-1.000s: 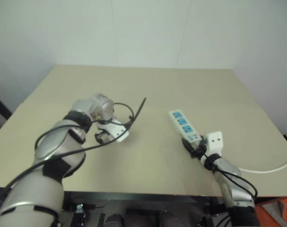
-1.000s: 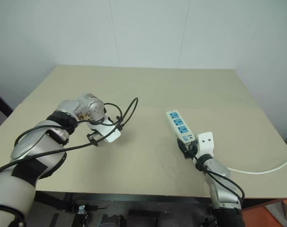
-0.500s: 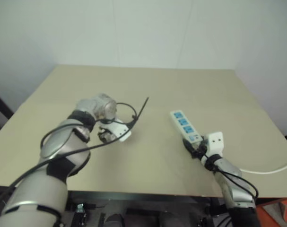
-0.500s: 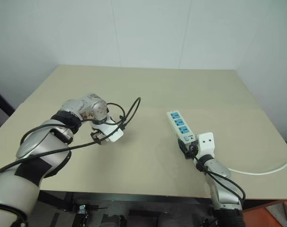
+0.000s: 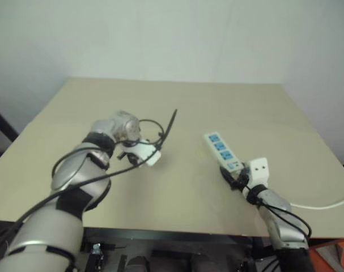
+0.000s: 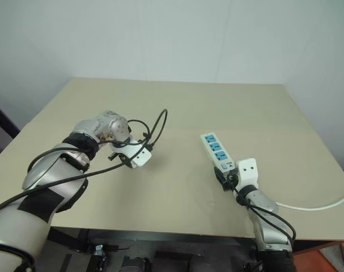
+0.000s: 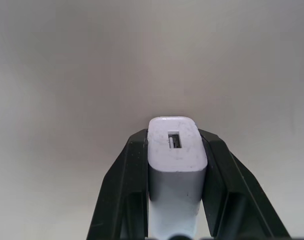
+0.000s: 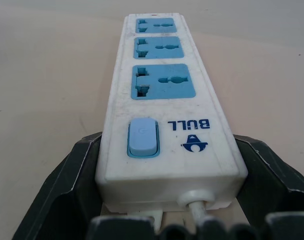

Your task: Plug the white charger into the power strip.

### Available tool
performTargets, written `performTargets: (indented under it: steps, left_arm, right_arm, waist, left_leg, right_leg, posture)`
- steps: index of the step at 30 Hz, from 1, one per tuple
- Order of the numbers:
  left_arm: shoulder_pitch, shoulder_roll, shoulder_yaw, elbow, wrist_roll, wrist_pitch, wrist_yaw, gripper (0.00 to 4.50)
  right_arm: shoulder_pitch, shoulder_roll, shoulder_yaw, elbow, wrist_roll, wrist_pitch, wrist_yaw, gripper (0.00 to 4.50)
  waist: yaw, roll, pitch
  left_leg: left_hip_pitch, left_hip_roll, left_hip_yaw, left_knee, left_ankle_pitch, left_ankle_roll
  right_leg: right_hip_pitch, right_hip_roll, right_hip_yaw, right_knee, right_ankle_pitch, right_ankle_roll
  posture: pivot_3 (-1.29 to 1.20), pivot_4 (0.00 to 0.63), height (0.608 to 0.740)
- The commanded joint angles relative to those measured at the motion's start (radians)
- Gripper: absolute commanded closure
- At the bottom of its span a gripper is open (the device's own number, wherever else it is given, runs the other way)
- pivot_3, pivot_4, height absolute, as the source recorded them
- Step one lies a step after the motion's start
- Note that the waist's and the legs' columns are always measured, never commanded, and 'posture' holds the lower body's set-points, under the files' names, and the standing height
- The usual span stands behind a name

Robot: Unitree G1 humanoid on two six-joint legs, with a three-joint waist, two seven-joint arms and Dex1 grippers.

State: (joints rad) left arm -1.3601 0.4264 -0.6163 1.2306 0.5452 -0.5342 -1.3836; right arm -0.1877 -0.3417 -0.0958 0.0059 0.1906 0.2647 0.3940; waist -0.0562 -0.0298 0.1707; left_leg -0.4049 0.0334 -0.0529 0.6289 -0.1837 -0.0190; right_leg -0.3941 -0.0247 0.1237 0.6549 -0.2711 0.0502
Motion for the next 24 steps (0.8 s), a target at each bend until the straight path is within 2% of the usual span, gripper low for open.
performTargets:
  steps: [1, 5, 9, 11, 15, 18, 24]
  left_arm:
    - [-0.045, 0.039, 0.159, -0.046, -0.167, 0.037, -0.074, 3.47]
    - [-0.044, 0.057, 0.436, -0.106, -0.476, 0.235, -0.202, 3.47]
    - [0.039, 0.055, 0.604, -0.194, -0.636, 0.386, -0.123, 3.47]
    - [0.133, 0.028, 0.673, -0.270, -0.723, 0.437, -0.105, 3.47]
    - [0.313, -0.017, 0.737, -0.422, -0.841, 0.515, -0.107, 3.47]
    - [0.433, -0.021, 0.711, -0.550, -0.868, 0.588, -0.121, 3.47]
    - [0.589, 0.000, 0.703, -0.718, -0.971, 0.704, -0.205, 3.47]
  right_arm:
    - [-0.037, -0.032, 0.040, 0.037, 0.007, -0.032, 0.103, 1.10]
    - [-0.141, -0.067, 0.073, 0.146, 0.044, -0.100, 0.289, 1.10]
    - [-0.256, -0.084, 0.124, 0.274, 0.043, -0.224, 0.482, 1.10]
    - [-0.340, -0.088, 0.186, 0.362, -0.004, -0.287, 0.566, 1.10]
    - [-0.454, -0.072, 0.262, 0.491, -0.015, -0.363, 0.756, 1.10]
    - [-0.496, -0.056, 0.298, 0.583, -0.025, -0.445, 0.871, 1.10]
    - [-0.536, -0.045, 0.325, 0.700, -0.036, -0.520, 1.026, 1.10]
  waist:
    - [-0.012, 0.000, 0.000]
    - [-0.030, 0.000, 0.001]
    - [-0.044, 0.000, 0.001]
    - [-0.049, 0.001, 0.001]
    - [-0.050, 0.001, 0.001]
    - [-0.044, 0.001, 0.001]
    - [-0.042, 0.001, 0.001]
  left_leg:
    - [-0.001, 0.000, 0.000, 0.000, 0.000, 0.000]
    - [-0.002, 0.000, 0.000, -0.001, 0.000, 0.000]
    - [-0.001, 0.000, 0.000, -0.001, 0.000, 0.000]
    - [0.000, 0.000, 0.000, -0.001, 0.000, 0.000]
    - [0.002, 0.000, -0.001, 0.000, 0.000, 0.000]
    - [0.000, 0.001, -0.003, 0.001, 0.000, 0.000]
    - [0.002, 0.000, -0.003, 0.001, 0.000, 0.000]
  right_leg:
    - [-0.001, 0.000, 0.000, 0.000, 0.000, 0.000]
    - [-0.004, 0.000, 0.000, 0.002, 0.000, 0.000]
    - [-0.004, 0.000, 0.000, 0.002, 0.000, 0.000]
    - [-0.003, 0.000, 0.000, 0.003, 0.000, 0.000]
    - [-0.001, 0.000, 0.000, 0.005, 0.000, 0.000]
    - [-0.003, 0.000, -0.003, 0.006, 0.005, -0.008]
    - [0.001, -0.002, -0.003, 0.005, 0.005, -0.009]
  posture:
    - [0.00, 0.150, 0.740]
    - [0.00, 0.150, 0.740]
    - [0.00, 0.150, 0.740]
    - [0.00, 0.150, 0.740]
    - [0.00, 0.150, 0.740]
    - [0.00, 0.150, 0.740]
    - [0.00, 0.150, 0.740]
